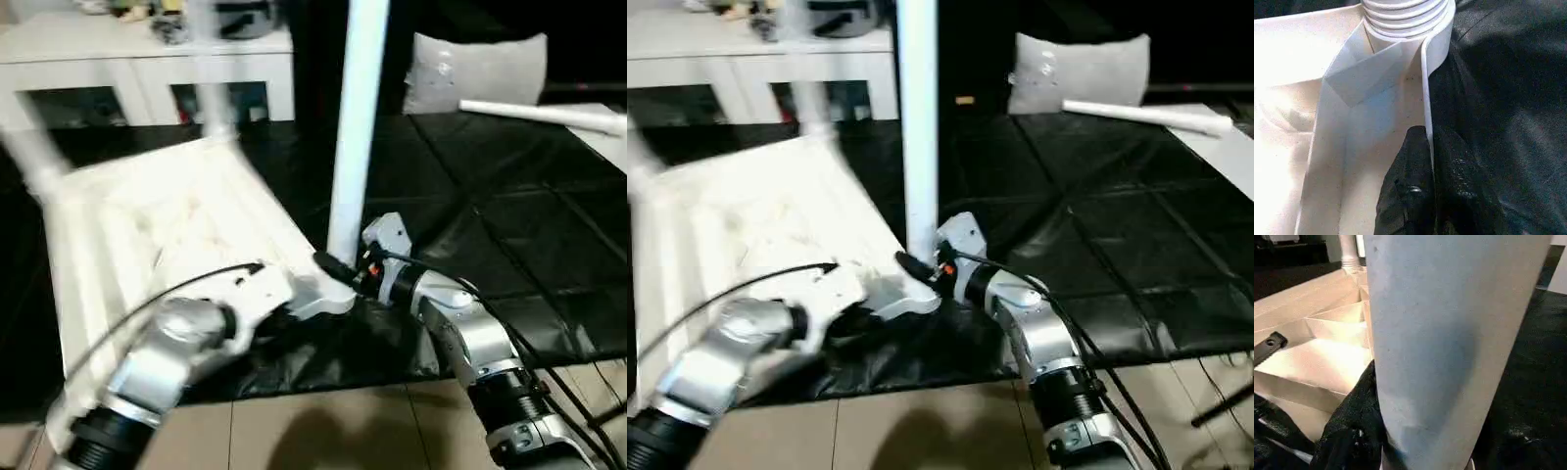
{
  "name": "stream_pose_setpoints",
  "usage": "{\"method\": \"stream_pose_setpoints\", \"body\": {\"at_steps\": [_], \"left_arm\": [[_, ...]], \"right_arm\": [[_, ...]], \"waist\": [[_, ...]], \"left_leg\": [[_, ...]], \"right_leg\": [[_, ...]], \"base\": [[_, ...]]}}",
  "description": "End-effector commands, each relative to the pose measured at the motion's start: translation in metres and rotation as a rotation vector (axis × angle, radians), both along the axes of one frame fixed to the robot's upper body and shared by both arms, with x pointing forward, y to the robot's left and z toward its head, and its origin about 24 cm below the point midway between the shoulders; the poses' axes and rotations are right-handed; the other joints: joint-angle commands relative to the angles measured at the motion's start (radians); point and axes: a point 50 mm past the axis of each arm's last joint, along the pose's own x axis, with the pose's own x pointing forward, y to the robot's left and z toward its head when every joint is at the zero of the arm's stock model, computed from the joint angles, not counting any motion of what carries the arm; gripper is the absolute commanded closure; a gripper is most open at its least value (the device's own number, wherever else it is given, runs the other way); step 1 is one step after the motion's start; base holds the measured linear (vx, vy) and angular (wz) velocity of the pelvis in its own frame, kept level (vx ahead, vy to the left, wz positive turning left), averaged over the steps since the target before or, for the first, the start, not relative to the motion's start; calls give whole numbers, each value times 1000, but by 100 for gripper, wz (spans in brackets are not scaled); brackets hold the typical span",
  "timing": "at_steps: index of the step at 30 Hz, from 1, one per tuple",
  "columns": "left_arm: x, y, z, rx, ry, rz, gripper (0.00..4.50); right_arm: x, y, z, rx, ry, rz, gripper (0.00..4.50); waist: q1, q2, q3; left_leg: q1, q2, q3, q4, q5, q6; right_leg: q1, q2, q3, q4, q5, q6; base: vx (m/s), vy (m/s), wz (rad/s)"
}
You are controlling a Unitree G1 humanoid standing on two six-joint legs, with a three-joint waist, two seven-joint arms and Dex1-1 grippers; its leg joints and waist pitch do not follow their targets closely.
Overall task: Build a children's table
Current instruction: Insert table leg to table base
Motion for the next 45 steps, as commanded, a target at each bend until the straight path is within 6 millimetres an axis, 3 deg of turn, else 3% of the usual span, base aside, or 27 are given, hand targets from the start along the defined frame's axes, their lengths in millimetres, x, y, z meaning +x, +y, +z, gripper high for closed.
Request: {"method": "stream_pose_setpoints", "body": {"at_steps": [1, 2, 3, 4, 10, 13, 16, 18, 20, 21, 22, 23, 24, 25, 26, 28, 29, 30, 33, 34, 36, 38, 41, 43, 44, 45], "left_arm": [[4, -8, 10, 0, -48, -32, 450], [5, -8, 11, 14, -59, -31, 450], [5, -8, 12, 20, -60, -26, 450], [5, -7, 13, 21, -61, -22, 450], [5, -7, 14, 26, -60, -14, 450], [7, -4, 14, 26, -71, -12, 450], [8, -3, 13, 28, -76, -24, 450], [10, -1, 14, 32, -77, -25, 450], [14, 3, 14, 48, -74, -20, 450], [16, 5, 13, 58, -74, -14, 450], [18, 7, 13, 64, -74, -11, 450], [19, 7, 13, 66, -74, -10, 450], [22, 9, 13, 64, -75, -10, 450], [22, 9, 13, 64, -75, -9, 450], [25, 10, 13, 63, -79, -8, 450], [30, 11, 12, 63, -89, -3, 450], [33, 12, 12, 66, -100, 3, 450], [38, 14, 11, 57, -114, 10, 450], [43, 13, 10, 17, -127, -12, 450], [43, 13, 9, 5, -131, -23, 450], [44, 12, 8, -12, -136, -46, 450], [44, 13, 6, -7, -135, -62, 450], [44, 15, 2, 15, -140, -99, 450], [43, 15, 1, 5, -139, -116, 450], [42, 16, 0, 9, -140, -138, 450], [42, 16, 0, 14, -141, -155, 450]], "right_arm": [[-25, -5, -56, -130, 272, 7, 262], [-25, -5, -57, -128, 273, 3, 262], [-25, -6, -57, -128, 273, 2, 262], [-23, -6, -57, -131, 272, -3, 262], [-14, -3, -56, -79, 301, -58, 262], [-10, 1, -55, -78, 294, -52, 192], [-8, 3, -53, -72, 279, -43, 182], [-8, 1, -52, -71, 273, -47, 150], [-7, -3, -51, -61, 269, -50, 138], [-8, -4, -51, -49, 268, -51, 130], [-8, -6, -50, -42, 268, -51, 116], [-9, -8, -50, -41, 265, -49, 104], [-11, -11, -50, -45, 254, -41, 97], [-12, -12, -50, -44, 253, -40, 92], [-14, -15, -50, -39, 253, -35, 76], [-19, -19, -49, -37, 240, -25, 55], [-20, -22, -50, -45, 230, -29, 49], [-22, -29, -50, -60, 213, -48, 49], [-25, -42, -49, -76, 175, -68, 11], [-26, -45, -48, -75, 167, -69, 4], [-28, -50, -45, -70, 157, -69, 1], [-29, -54, -42, -60, 148, -75, 1], [-29, -69, -29, -53, 100, -63, 1], [-27, -74, -22, -43, 80, -51, 1], [-26, -77, -16, -29, 63, -30, 1], [-24, -78, -11, -20, 53, -15, 1]], "waist": [[1, 7, -1], [-2, 5, -4], [-2, 11, -6], [-4, 12, -7], [-6, 12, -8], [-11, 13, -5], [-8, 14, -7], [-4, 16, -10], [2, 28, -14], [3, 24, -17], [9, 29, -22], [15, 26, -26], [22, 29, -28], [28, 29, -25], [32, 36, -24], [36, 37, -26], [40, 33, -27], [40, 44, -27], [37, 53, -27], [36, 49, -27], [39, 45, -35], [34, 52, -41], [39, 49, -48], [42, 50, -45], [46, 43, -44], [48, 44, -45]], "left_leg": [[8, 54, -41, -73, -429, 26], [15, 50, -43, -69, -455, 21], [14, 50, -47, -71, -461, 19], [6, 54, -51, -76, -461, 19], [1, 59, -53, -82, -468, 19], [1, 57, -54, -81, -479, 17], [3, 58, -52, -79, -465, 18], [-3, 66, -53, -87, -456, 15], [-3, 66, -50, -86, -427, 15], [-6, 67, -47, -86, -404, 18], [-10, 68, -47, -85, -371, 20], [-13, 72, -40, -82, -314, 30], [-18, 71, -37, -79, -270, 40], [-19, 70, -33, -77, -264, 45], [-20, 69, -34, -77, -263, 46], [-21, 70, -34, -77, -252, 46], [-21, 71, -34, -76, -237, 49], [-23, 70, -33, -75, -228, 53], [-23, 69, -34, -75, -244, 48], [-22, 63, -31, -71, -248, 53], [-32, 63, -32, -68, -204, 67], [-37, 66, -33, -61, -143, 92], [-44, 66, -30, -49, -74, 124], [-47, 66, -29, -48, -79, 131], [-47, 63, -27, -47, -86, 137], [-47, 64, -27, -46, -84, 138]], "right_leg": [[-5, -107, 57, -139, -720, 0], [-5, -106, 49, -144, -740, 18], [-1, -107, 46, -144, -729, 23], [5, -108, 46, -140, -698, 20], [5, -114, 55, -132, -651, -18], [4, -113, 53, -134, -669, -14], [1, -115, 56, -135, -658, -22], [8, -112, 61, -123, -586, -41], [10, -114, 69, -114, -525, -69], [13, -114, 72, -113, -497, -79], [16, -115, 74, -107, -451, -91], [17, -113, 78, -101, -365, -114], [20, -109, 78, -91, -314, -133], [20, -111, 77, -92, -327, -138], [21, -111, 77, -93, -339, -133], [25, -112, 76, -94, -346, -122], [26, -111, 77, -90, -332, -118], [25, -108, 76, -92, -324, -113], [27, -110, 74, -92, -345, -108], [28, -107, 72, -102, -371, -92], [37, -110, 73, -91, -311, -95], [34, -108, 69, -81, -243, -114], [34, -106, 69, -68, -151, -130], [32, -106, 66, -70, -173, -126], [33, -107, 66, -73, -200, -118], [33, -107, 65, -72, -208, -112]], "base": [[0, 0, 0], [0, 0, 0], [0, 0, 0], [0, 0, 0], [0, 0, 0], [0, 0, 0], [0, 0, 0], [0, 0, 0], [0, 0, 0], [0, 0, 0], [0, 0, 0], [0, 0, 0], [0, 0, 0], [0, 0, 0], [0, 0, 0], [0, 0, 0], [0, 0, 0], [0, 0, 0], [0, 0, 0], [0, 0, 0], [0, 0, 0], [0, 0, 0], [0, 0, 0], [0, 0, 0], [0, 0, 0], [0, 0, 0]]}}
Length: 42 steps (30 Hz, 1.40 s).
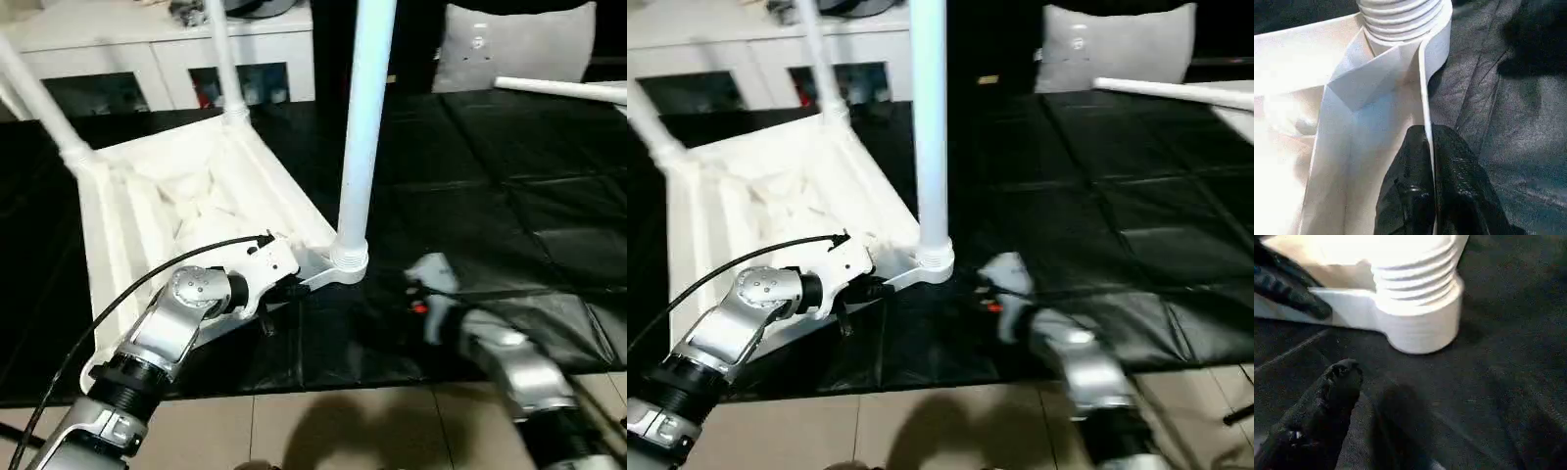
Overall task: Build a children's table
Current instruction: Insert table leg to table base, then rotate leg to tighten
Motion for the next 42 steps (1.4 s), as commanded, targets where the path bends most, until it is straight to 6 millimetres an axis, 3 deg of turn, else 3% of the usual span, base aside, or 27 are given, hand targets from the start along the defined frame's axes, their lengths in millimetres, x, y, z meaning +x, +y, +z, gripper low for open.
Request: {"method": "stream_pose_setpoints", "body": {"at_steps": [1, 2, 4, 7, 8, 10, 11, 18, 19, 23, 24, 28, 35, 42], "left_arm": [[-1, 8, -5, 60, 3, -35, 450], [-2, 9, -6, 63, 3, -55, 450], [-6, 9, -7, 69, 9, -103, 450], [-11, 10, -8, 86, 16, -174, 450], [-12, 10, -9, 95, 17, -200, 450], [-15, 11, -10, 124, 14, -248, 450], [-17, 12, -11, 144, 12, -277, 450], [-23, 8, -10, 159, 24, -389, 450], [-24, 8, -9, 161, 25, -401, 450], [-26, 5, -9, 172, 24, -442, 450], [-27, 4, -10, 173, 27, -457, 450], [-28, 2, -10, 172, 29, -474, 450], [-29, 0, -9, 174, 31, -488, 450], [-30, 0, -10, 143, 63, -454, 450]], "right_arm": [[4, 0, 16, 41, -46, 39, 1], [5, 0, 20, 45, -57, 51, 1], [9, 0, 29, 50, -78, 88, 1], [12, 3, 39, 49, -89, 161, 1], [13, 4, 41, 39, -85, 192, 1], [13, 8, 44, 8, -79, 263, 1], [13, 11, 46, -15, -82, 303, 1], [18, 18, 45, -73, -71, 417, 1], [18, 19, 44, -74, -64, 429, 28], [21, 24, 39, -85, -24, 445, 42], [22, 26, 37, -90, -19, 448, 71], [25, 29, 35, -92, -24, 448, 88], [28, 37, 33, -81, -34, 452, 158], [20, 42, 28, -24, -4, 458, 174]], "waist": [[6, -16, -56], [6, -14, -57], [7, -22, -56], [14, -17, -57], [16, -26, -59], [20, -18, -60], [25, -24, -61], [44, -22, -67], [45, -22, -66], [47, -24, -66], [48, -23, -65], [50, -25, -64], [50, -26, -63], [47, -24, -64]], "left_leg": [[-8, 63, -26, -51, -85, 131], [-6, 64, -27, -50, -85, 130], [-4, 64, -25, -50, -89, 126], [-2, 66, -25, -49, -84, 126], [-2, 68, -24, -48, -77, 127], [-2, 71, -26, -47, -67, 131], [1, 73, -24, -44, -56, 131], [2, 78, -25, -38, -31, 126], [1, 79, -25, -38, -35, 125], [0, 77, -25, -39, -47, 115], [0, 75, -24, -38, -56, 108], [0, 75, -24, -39, -77, 95], [-1, 74, -25, -39, -86, 87], [-1, 75, -26, -39, -87, 85]], "right_leg": [[53, -105, 66, -71, -231, -97], [52, -106, 66, -69, -238, -97], [50, -105, 66, -70, -253, -98], [49, -105, 66, -67, -265, -99], [49, -106, 68, -65, -254, -100], [47, -104, 67, -59, -230, -109], [46, -106, 70, -54, -198, -118], [44, -112, 71, -36, -123, -158], [45, -113, 72, -36, -123, -157], [46, -113, 72, -37, -137, -156], [46, -114, 72, -39, -155, -155], [45, -115, 73, -42, -196, -142], [45, -114, 74, -41, -210, -138], [45, -114, 75, -39, -211, -138]], "base": [[0, 0, 0], [0, 0, 0], [0, 0, 0], [0, 0, 0], [0, 0, 0], [0, 0, 0], [0, 0, 0], [0, 0, 0], [0, 0, 0], [0, 0, 0], [0, 0, 0], [0, 0, 0], [0, 0, 0], [0, 0, 0]]}}
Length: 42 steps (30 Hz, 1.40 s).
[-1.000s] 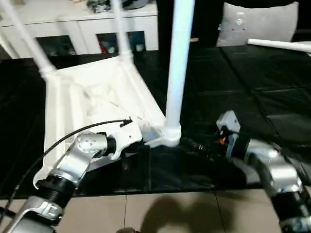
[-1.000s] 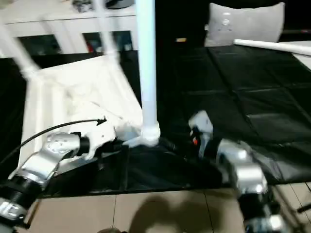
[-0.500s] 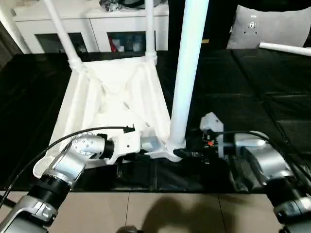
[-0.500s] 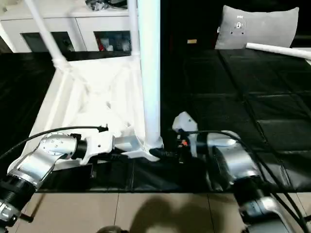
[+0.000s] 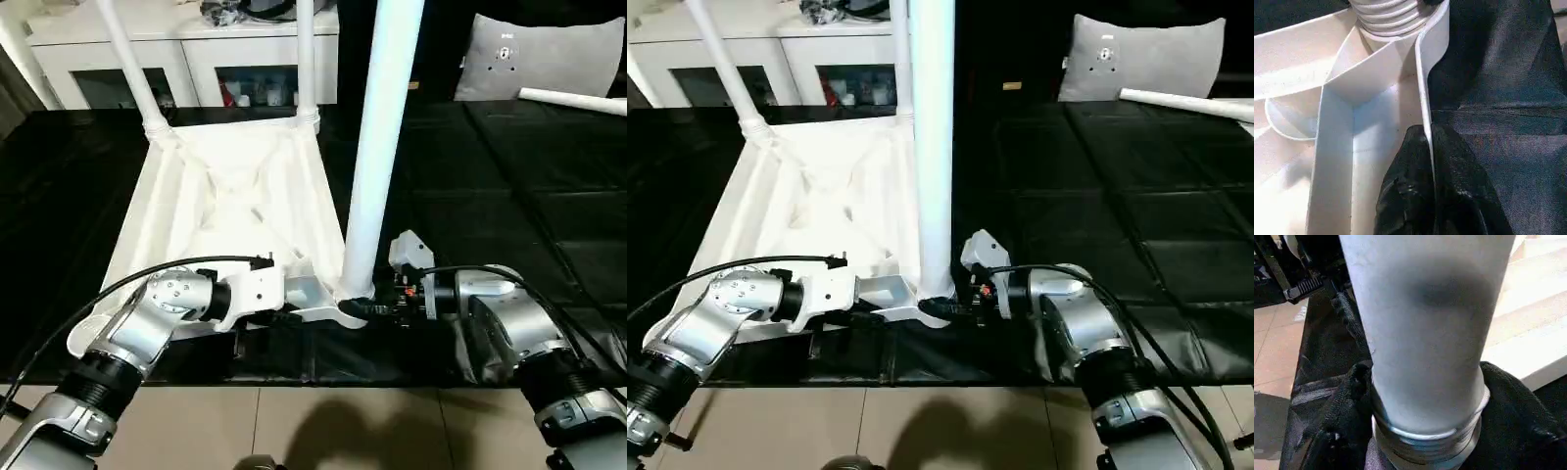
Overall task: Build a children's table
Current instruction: Rotate leg to tighten
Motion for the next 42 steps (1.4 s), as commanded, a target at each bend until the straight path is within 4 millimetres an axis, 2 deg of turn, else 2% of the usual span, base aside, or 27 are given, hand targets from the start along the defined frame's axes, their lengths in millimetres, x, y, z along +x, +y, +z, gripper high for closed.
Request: {"method": "stream_pose_setpoints", "body": {"at_steps": [1, 4, 6, 7, 8, 9, 10, 11, 13, 14, 17, 18, 19, 22, 23, 24, 25, 27, 29, 32, 33, 34, 36, 37, 38, 39, 42], "left_arm": [[-14, -11, -12, 41, 72, -96, 450], [-15, -11, -10, 3, 98, -28, 450], [-13, -16, -8, -54, 115, 63, 450], [-13, -16, -8, -54, 115, 63, 450], [-9, -25, -6, -103, 117, 128, 450], [-9, -25, -6, -103, 117, 128, 450], [-6, -40, -4, -141, 117, 194, 450], [-5, -49, -4, -157, 114, 220, 450], [-3, -63, -4, -168, 106, 253, 450], [-3, -67, -4, -170, 102, 263, 450], [1, -80, -3, -176, 69, 307, 450], [3, -81, -2, -169, 47, 310, 450], [4, -80, -3, -160, 36, 314, 450], [7, -73, -5, -122, 6, 325, 450], [9, -68, -7, -108, 0, 339, 450], [10, -63, -9, -97, 0, 350, 450], [11, -59, -11, -84, -2, 362, 450], [13, -51, -13, -62, -7, 375, 450], [15, -41, -14, -38, -13, 376, 450], [17, -26, -13, -19, -27, 366, 450], [17, -24, -12, -23, -31, 355, 450], [17, -24, -12, -23, -31, 355, 450], [16, -21, -11, -30, -37, 326, 450], [14, -19, -12, -28, -32, 291, 450], [12, -18, -12, -27, -28, 265, 450], [10, -13, -13, -17, -25, 224, 450], [8, -3, -15, -8, -6, 173, 450]], "right_arm": [[-2, 6, 2, 39, 11, -1, 174], [-7, 7, -6, 43, 50, -66, 175], [-8, 11, -15, 42, 75, -186, 175], [-8, 11, -15, 42, 75, -186, 175], [-3, 18, -20, 74, 86, -309, 175], [-3, 18, -20, 74, 86, -309, 175], [5, 28, -27, 101, 106, -471, 175], [8, 34, -30, 110, 121, -539, 175], [13, 42, -34, 104, 132, -632, 175], [15, 44, -34, 98, 133, -667, 175], [20, 55, -33, 103, 120, -723, 175], [19, 57, -33, 124, 125, -712, 140], [19, 57, -32, 140, 131, -710, 119], [18, 52, -31, 179, 141, -726, 95], [17, 47, -31, 168, 126, -727, 82], [15, 43, -32, 157, 111, -724, 69], [14, 38, -33, 137, 92, -722, 62], [10, 30, -34, 136, 96, -728, 52], [4, 18, -34, 136, 90, -717, 27], [-7, -1, -29, 142, 41, -676, 10], [-9, -6, -26, 156, 32, -664, 10], [-9, -6, -26, 156, 32, -664, 4], [-11, -10, -23, 177, 28, -655, 4], [-13, -13, -20, 180, 20, -641, 4], [-14, -15, -19, 181, 14, -629, 4], [-18, -20, -15, 166, -3, -603, 4], [-29, -26, -9, 153, -15, -528, 4]], "waist": [[-1, -13, -63], [-4, -13, -63], [-9, -11, -60], [-15, -14, -56], [-22, -14, -52], [-26, -12, -48], [-36, -13, -46], [-47, -14, -41], [-64, -17, -40], [-71, -15, -40], [-80, -14, -40], [-84, -28, -42], [-80, -20, -43], [-77, -18, -46], [-75, -20, -47], [-71, -16, -49], [-63, -19, -51], [-59, -14, -52], [-52, -16, -52], [-45, -8, -53], [-45, -12, -51], [-42, -14, -55], [-47, -13, -52], [-50, -18, -52], [-50, -15, -52], [-50, -18, -50], [-39, -17, -54]], "left_leg": [[0, 76, -27, -65, -73, 79], [-1, 78, -28, -65, -65, 80], [-2, 76, -28, -68, -75, 71], [-3, 73, -28, -72, -105, 60], [-1, 71, -28, -75, -134, 47], [1, 71, -27, -77, -151, 39], [6, 67, -27, -79, -185, 24], [6, 64, -32, -84, -210, 9], [8, 59, -34, -84, -234, 0], [8, 60, -36, -85, -238, -1], [12, 57, -35, -82, -246, 3], [9, 56, -33, -82, -243, 18], [12, 57, -33, -80, -239, 25], [9, 66, -34, -83, -218, 34], [7, 66, -34, -83, -210, 35], [8, 66, -32, -81, -197, 35], [7, 65, -30, -79, -175, 38], [5, 65, -29, -78, -153, 42], [2, 64, -28, -78, -147, 50], [4, 67, -31, -80, -153, 46], [2, 64, -30, -81, -159, 50], [2, 66, -31, -79, -152, 50], [-3, 64, -32, -81, -154, 54], [-3, 61, -30, -79, -152, 59], [-4, 61, -29, -77, -146, 60], [-4, 60, -29, -78, -139, 69], [0, 64, -28, -76, -123, 77]], "right_leg": [[49, -111, 74, -60, -190, -142], [48, -110, 74, -56, -162, -153], [47, -111, 73, -60, -180, -157], [49, -111, 72, -69, -234, -146], [50, -111, 71, -76, -303, -128], [46, -112, 72, -83, -338, -121], [46, -113, 72, -92, -399, -108], [48, -113, 66, -101, -460, -92], [48, -113, 63, -109, -507, -72], [48, -113, 63, -108, -510, -70], [42, -111, 64, -114, -508, -65], [44, -110, 65, -115, -493, -65], [40, -111, 68, -113, -484, -69], [42, -110, 73, -102, -404, -89], [43, -109, 73, -100, -382, -94], [41, -107, 75, -97, -345, -104], [45, -108, 76, -91, -307, -111], [46, -109, 76, -86, -272, -123], [51, -109, 76, -87, -283, -108], [49, -108, 75, -89, -300, -90], [50, -106, 74, -94, -307, -84], [52, -109, 76, -89, -286, -86], [53, -107, 72, -88, -281, -98], [54, -108, 72, -92, -298, -94], [54, -108, 72, -90, -300, -92], [52, -106, 72, -96, -315, -80], [51, -106, 76, -90, -298, -64]], "base": [[0, 0, 0], [0, 0, 0], [0, 0, 0], [0, 0, 0], [0, 0, 0], [0, 0, 0], [0, 0, 0], [0, 0, 0], [0, 0, 0], [0, 0, 0], [0, 0, 0], [0, 0, 0], [0, 0, 0], [0, 0, 0], [0, 0, 0], [0, 0, 0], [0, 0, 0], [0, 0, 0], [0, 0, 0], [0, 0, 0], [0, 0, 0], [0, 0, 0], [0, 0, 0], [0, 0, 0], [0, 0, 0], [0, 0, 0], [0, 0, 0]]}}
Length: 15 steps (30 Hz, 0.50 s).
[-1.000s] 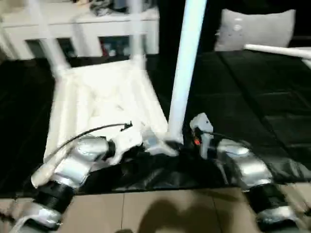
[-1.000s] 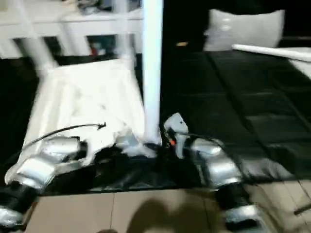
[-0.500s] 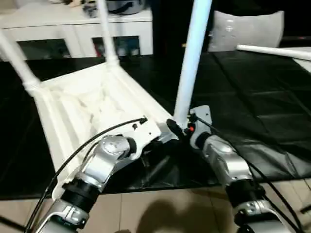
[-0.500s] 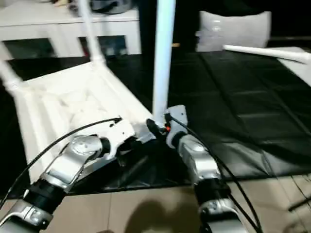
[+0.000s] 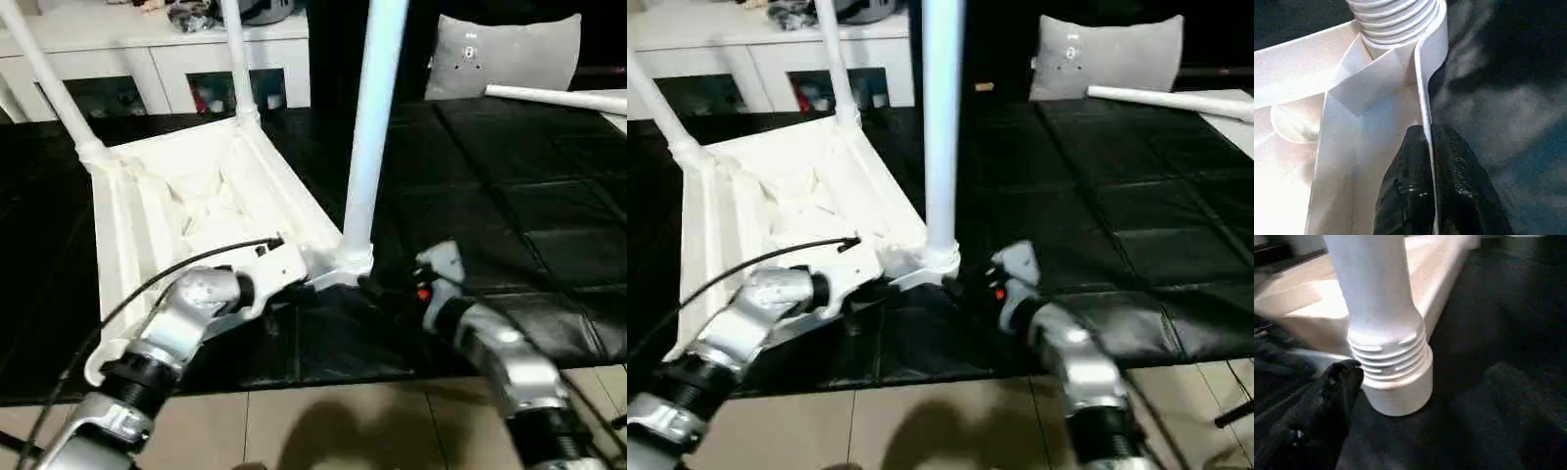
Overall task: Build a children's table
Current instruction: Rotate leg to tighten
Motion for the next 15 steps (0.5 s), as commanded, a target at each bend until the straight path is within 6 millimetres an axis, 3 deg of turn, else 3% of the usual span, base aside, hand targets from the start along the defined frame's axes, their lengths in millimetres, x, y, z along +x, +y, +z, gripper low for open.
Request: {"method": "stream_pose_setpoints", "body": {"at_steps": [1, 7, 8, 15], "left_arm": [[-6, 6, -10, 59, 37, -43, 450], [-2, 8, -9, 15, 57, 6, 450], [-2, 6, -9, -13, 68, 0, 393], [1, 0, -11, -71, 73, 3, 357]], "right_arm": [[-3, 6, 3, 22, 0, 50, 4], [-6, 6, 5, 36, -12, 65, 4], [-6, 6, 6, 33, -14, 67, 0], [-8, 11, 9, 35, -5, 122, 0]], "waist": [[4, -9, -53], [5, -15, -50], [5, -14, -49], [12, -15, -50]], "left_leg": [[-4, 65, -28, -66, -117, 88], [-4, 66, -26, -67, -128, 76], [-5, 65, -27, -68, -129, 76], [-3, 64, -26, -66, -125, 80]], "right_leg": [[44, -107, 73, -84, -273, -85], [46, -111, 72, -84, -279, -110], [47, -111, 72, -84, -288, -107], [46, -111, 73, -88, -309, -86]], "base": [[0, 0, 0], [0, 0, 0], [0, 0, 0], [0, 0, 0]]}}
